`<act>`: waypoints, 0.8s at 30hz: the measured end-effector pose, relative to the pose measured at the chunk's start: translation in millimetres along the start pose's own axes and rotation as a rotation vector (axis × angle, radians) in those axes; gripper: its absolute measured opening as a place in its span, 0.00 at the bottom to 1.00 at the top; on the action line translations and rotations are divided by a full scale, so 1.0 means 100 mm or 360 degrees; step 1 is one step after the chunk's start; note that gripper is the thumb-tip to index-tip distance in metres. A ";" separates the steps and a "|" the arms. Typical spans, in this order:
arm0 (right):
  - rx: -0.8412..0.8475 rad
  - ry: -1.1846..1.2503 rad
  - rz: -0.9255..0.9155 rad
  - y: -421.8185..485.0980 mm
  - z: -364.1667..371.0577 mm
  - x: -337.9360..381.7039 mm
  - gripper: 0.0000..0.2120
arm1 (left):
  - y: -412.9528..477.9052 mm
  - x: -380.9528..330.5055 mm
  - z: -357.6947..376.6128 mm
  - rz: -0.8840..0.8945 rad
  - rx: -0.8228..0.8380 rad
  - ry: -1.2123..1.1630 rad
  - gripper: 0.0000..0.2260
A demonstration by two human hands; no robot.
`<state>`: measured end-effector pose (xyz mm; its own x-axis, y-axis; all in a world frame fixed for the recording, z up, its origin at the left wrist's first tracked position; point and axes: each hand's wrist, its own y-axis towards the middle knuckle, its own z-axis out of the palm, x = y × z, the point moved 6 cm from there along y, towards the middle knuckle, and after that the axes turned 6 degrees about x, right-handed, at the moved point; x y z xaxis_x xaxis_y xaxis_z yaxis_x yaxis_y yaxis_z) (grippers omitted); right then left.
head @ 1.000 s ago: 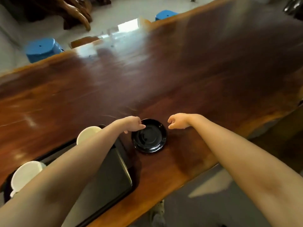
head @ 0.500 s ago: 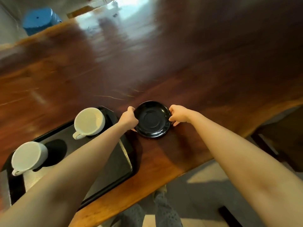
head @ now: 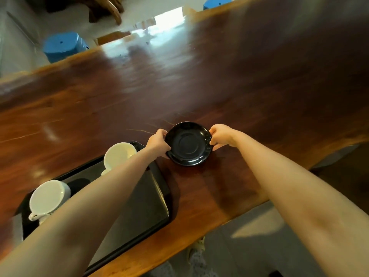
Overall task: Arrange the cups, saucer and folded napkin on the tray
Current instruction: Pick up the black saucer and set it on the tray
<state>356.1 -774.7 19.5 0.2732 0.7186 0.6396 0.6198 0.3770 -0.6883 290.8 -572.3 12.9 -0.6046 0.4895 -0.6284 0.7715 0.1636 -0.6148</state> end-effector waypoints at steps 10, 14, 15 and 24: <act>-0.0105 -0.0222 -0.0246 -0.38 -0.15 1.32 0.21 | -0.45 -0.46 -1.10 0.0221 -0.0253 -0.0002 0.21; -0.0093 -0.0340 -0.0354 -0.42 -0.04 1.85 0.21 | -0.66 -0.42 -1.56 0.0242 -0.0363 0.0001 0.21; -0.0095 -0.0374 -0.0381 -0.41 0.00 1.98 0.21 | -0.70 -0.37 -1.68 0.0248 -0.0400 -0.0037 0.22; 0.0163 -0.0800 -0.0620 -0.21 1.08 3.11 0.24 | -1.27 0.70 -2.60 0.0082 -0.0745 -0.0204 0.25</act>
<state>348.6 -496.0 196.4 -0.3512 0.6946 0.6278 0.5240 0.7015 -0.4830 201.9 -336.6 171.3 -0.5603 0.4026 -0.7239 0.7894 0.5243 -0.3194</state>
